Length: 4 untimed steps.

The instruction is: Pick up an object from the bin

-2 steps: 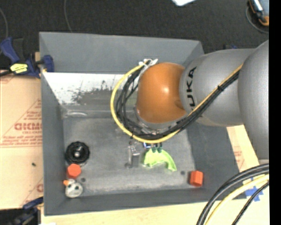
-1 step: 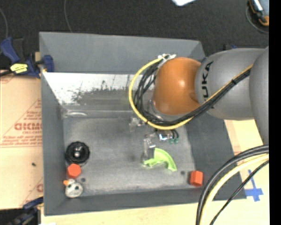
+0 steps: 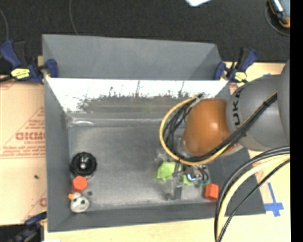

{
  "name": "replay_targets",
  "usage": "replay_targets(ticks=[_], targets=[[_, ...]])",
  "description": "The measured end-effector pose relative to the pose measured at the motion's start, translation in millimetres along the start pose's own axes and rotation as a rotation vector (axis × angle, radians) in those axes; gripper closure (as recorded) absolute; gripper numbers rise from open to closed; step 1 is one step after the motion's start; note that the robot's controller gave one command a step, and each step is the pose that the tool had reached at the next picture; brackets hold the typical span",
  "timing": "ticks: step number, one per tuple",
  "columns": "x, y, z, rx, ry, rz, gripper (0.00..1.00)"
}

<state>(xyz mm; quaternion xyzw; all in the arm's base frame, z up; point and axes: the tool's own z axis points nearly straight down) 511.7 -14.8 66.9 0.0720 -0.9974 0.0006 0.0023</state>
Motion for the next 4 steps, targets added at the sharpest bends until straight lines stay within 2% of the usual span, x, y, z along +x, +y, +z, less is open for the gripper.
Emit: replay_targets(ticks=[1, 2, 3, 4], targets=[[30.7, -23.5, -23.9, 0.003, -0.009, -0.006, 0.00], [-7.4, -43.0, -12.4, 0.000, -0.005, 0.150, 0.00], [4.9, -89.2, -4.4, 0.003, -0.012, 0.015, 1.00], [4.9, -89.0, -4.4, 0.002, -0.012, 0.017, 1.00]])
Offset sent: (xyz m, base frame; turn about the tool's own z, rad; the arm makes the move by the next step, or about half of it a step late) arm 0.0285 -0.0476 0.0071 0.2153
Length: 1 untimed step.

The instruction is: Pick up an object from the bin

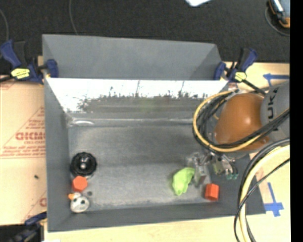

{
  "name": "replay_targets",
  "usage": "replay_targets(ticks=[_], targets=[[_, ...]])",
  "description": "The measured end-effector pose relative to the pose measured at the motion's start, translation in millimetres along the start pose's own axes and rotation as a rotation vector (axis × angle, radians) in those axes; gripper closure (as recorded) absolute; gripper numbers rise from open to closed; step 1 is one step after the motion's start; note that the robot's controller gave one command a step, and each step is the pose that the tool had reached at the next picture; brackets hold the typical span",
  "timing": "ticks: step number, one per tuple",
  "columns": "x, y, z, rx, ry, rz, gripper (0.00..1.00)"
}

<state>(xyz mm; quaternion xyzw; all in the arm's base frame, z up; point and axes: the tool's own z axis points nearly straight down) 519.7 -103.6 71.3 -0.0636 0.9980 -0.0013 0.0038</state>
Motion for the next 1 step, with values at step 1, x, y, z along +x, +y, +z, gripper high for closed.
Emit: replay_targets(ticks=[1], targets=[[9.3, -4.6, -27.0, 0.002, -0.005, 0.004, 1.00]])
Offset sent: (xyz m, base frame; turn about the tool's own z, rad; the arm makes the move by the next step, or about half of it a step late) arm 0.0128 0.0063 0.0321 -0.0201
